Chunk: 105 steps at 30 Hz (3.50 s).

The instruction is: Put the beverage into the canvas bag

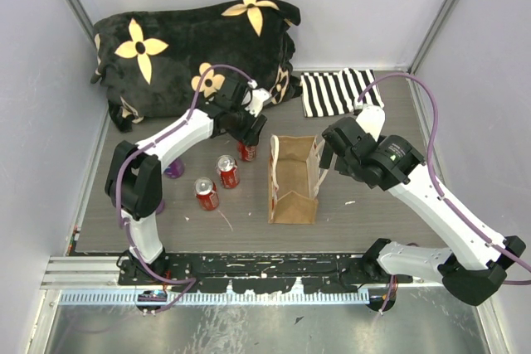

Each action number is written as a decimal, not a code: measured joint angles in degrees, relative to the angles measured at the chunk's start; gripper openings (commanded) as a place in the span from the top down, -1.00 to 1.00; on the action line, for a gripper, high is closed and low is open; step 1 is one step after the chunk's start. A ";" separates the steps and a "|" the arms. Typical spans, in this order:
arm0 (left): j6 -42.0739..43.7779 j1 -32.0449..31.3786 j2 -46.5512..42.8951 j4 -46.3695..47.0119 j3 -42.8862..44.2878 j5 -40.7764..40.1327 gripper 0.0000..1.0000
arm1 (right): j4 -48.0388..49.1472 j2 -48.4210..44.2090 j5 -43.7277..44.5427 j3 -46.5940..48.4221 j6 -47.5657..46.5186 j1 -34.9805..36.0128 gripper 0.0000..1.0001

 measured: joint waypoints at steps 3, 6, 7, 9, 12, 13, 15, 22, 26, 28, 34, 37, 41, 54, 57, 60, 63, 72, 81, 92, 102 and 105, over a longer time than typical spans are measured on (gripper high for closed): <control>0.48 0.02 0.00 -3.56 2.91 -0.72 1.00 | 0.00 0.00 0.17 0.00 0.00 0.00 -0.87; 0.92 0.02 0.00 -6.16 7.06 -0.92 1.00 | 0.02 0.00 0.39 0.00 -0.02 0.00 -0.87; 1.05 0.02 0.00 -6.71 8.50 -0.94 1.00 | 0.00 0.00 0.42 0.00 0.00 0.00 -0.87; 1.38 0.02 0.00 -7.96 11.78 -0.98 1.00 | 0.02 -0.02 0.44 -0.02 -0.02 0.00 -0.88; 1.68 0.02 0.22 -10.19 17.66 -0.92 1.00 | 0.02 -0.02 0.61 -0.17 -0.02 0.00 -0.88; 1.70 0.02 0.57 -11.23 20.68 -0.83 1.00 | 0.04 -0.02 0.66 -0.20 0.00 0.00 -0.90; 1.60 0.04 1.60 -12.87 27.08 -0.39 1.00 | 0.04 -0.11 0.83 -0.20 -0.02 0.00 -1.00; -0.39 -0.87 7.48 -16.94 48.02 3.04 1.00 | 0.04 -1.27 1.57 -0.28 0.28 0.00 -1.00; -1.53 -3.54 8.15 -18.45 50.29 4.74 1.00 | -0.13 -2.67 2.51 -0.63 1.36 0.00 -1.00; -2.03 -5.33 8.26 -19.34 50.05 5.51 1.00 | -0.57 -3.74 3.13 -0.66 2.03 0.00 -1.00; -3.65 -10.19 8.15 -20.26 45.83 7.87 1.00 | -2.45 -7.10 4.46 -1.11 4.17 0.00 -1.00; -4.02 -11.69 8.11 -20.31 42.62 8.50 1.00 | -3.21 -8.11 4.76 -1.53 4.94 0.00 -1.00; -4.22 -13.00 7.58 -20.11 38.12 8.63 1.00 | -4.02 -9.03 4.98 -2.60 6.03 0.00 -1.00; -4.26 -14.97 4.48 -18.40 32.06 8.39 1.00 | -5.55 -10.08 5.05 -3.76 7.45 0.00 -1.00; -4.31 -14.99 4.46 -18.01 32.06 8.33 1.00 | -5.55 -10.14 5.05 -3.78 7.48 0.00 -1.00; -4.31 -15.13 4.35 -17.64 31.63 8.31 1.00 | -5.55 -10.14 5.05 -4.02 7.48 0.00 -1.00; -4.35 -15.50 4.13 -16.96 30.21 8.26 1.00 | -5.53 -10.12 5.05 -4.07 7.48 0.00 -1.00; -4.37 -16.59 4.09 -15.23 26.03 7.45 1.00 | -5.73 -10.14 5.03 -4.07 7.54 0.00 -1.00; -4.42 -16.63 4.55 -11.39 23.34 5.68 1.00 | -7.17 -10.14 5.05 -4.07 7.76 0.00 -1.00; -5.01 -16.85 6.12 -7.82 19.32 4.07 1.00 | -8.22 -10.14 5.05 -4.07 8.31 0.00 -1.00; -5.95 -17.35 8.26 -4.42 18.69 2.82 1.00 | -8.92 -10.88 5.03 -4.07 8.98 0.00 -1.00; -6.25 -17.66 8.57 -3.15 18.05 2.34 1.00 | -8.92 -10.91 5.03 -4.07 9.03 0.00 -1.00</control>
